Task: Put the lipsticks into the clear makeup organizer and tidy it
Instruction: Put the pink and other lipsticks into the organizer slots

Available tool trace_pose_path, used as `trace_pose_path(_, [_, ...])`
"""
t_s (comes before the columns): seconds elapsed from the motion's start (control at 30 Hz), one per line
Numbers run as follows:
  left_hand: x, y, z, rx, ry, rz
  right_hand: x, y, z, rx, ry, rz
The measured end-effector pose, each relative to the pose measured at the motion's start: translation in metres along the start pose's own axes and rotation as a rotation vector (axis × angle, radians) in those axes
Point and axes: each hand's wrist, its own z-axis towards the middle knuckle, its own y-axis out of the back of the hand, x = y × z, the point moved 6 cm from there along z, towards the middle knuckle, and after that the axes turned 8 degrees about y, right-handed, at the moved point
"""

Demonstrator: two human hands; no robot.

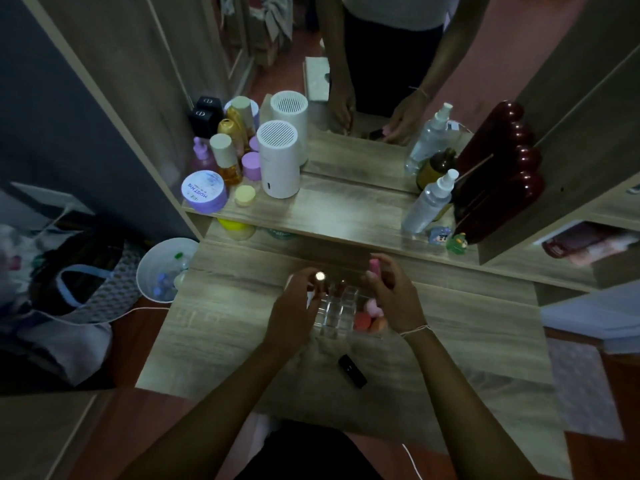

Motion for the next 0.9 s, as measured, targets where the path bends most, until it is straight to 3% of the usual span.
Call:
trace_pose_path(0.33, [0.009,-0.009,0.001,0.004,0.015,0.016,-0.017,-0.007,0.019,0.101,-0.023,-0.039])
trace_pose_path(0.9, [0.007,-0.018,-0.001,0.051,-0.046,0.121,-0.036,-0.013,0.031,0.418,-0.002,-0.475])
